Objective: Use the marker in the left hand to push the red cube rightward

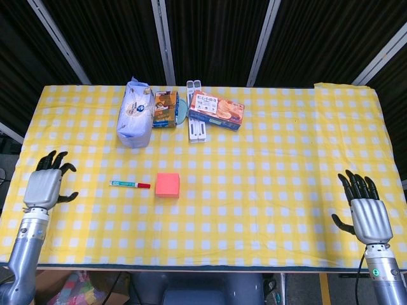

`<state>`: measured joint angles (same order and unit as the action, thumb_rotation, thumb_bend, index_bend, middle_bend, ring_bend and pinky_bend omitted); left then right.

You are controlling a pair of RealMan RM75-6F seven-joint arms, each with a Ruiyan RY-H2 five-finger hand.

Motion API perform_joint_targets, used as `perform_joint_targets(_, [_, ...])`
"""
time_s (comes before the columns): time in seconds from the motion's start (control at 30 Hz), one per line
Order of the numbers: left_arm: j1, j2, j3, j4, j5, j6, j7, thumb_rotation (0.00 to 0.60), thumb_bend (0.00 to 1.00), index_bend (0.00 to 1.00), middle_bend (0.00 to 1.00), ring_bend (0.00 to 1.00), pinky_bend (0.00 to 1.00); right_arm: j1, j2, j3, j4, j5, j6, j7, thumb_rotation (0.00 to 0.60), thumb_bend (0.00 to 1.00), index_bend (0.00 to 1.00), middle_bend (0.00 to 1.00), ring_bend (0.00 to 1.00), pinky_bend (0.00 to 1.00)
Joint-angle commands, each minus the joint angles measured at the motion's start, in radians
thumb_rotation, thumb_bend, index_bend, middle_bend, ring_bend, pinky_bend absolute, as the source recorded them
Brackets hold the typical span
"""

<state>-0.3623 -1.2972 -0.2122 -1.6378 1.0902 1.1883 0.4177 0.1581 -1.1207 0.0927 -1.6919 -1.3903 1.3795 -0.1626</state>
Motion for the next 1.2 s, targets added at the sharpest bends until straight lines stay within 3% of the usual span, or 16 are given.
perform_joint_targets(0.03, [-0.063, -0.074, -0.023, 0.043, -0.071, -0.042, 0.078, 0.6, 0.22, 0.39, 0.1, 0.0, 0.1, 0.0, 0.0, -0.001, 0.001, -0.001, 0.0, 0.002, 0.6, 0.3, 0.0, 0.0, 0.0, 0.0])
perform_joint_targets(0.33, [-0.171, -0.216, -0.034, 0.162, -0.196, -0.09, 0.215, 0.6, 0.27, 0.43, 0.11, 0.0, 0.1, 0.0, 0.003, 0.001, 0.002, 0.001, -0.004, 0.016, 0.6, 0.3, 0.0, 0.0, 0.0, 0.0])
perform_joint_targets(0.63, [-0.24, -0.32, -0.029, 0.251, -0.269, -0.119, 0.273, 0.6, 0.28, 0.44, 0.11, 0.0, 0.1, 0.0, 0.004, 0.001, 0.002, 0.002, -0.006, 0.026, 0.6, 0.3, 0.0, 0.0, 0.0, 0.0])
perform_joint_targets(1.07, [-0.282, -0.392, -0.008, 0.313, -0.313, -0.13, 0.309, 0.6, 0.3, 0.47, 0.11, 0.0, 0.1, -0.001, 0.005, 0.002, 0.002, 0.0, -0.003, 0.035, 0.6, 0.3, 0.0, 0.0, 0.0, 0.0])
perform_joint_targets(1.2, [-0.29, -0.411, -0.004, 0.332, -0.332, -0.13, 0.32, 0.6, 0.37, 0.51, 0.12, 0.0, 0.1, -0.001, 0.005, 0.002, 0.001, 0.001, -0.004, 0.038, 0.6, 0.3, 0.0, 0.0, 0.0, 0.0])
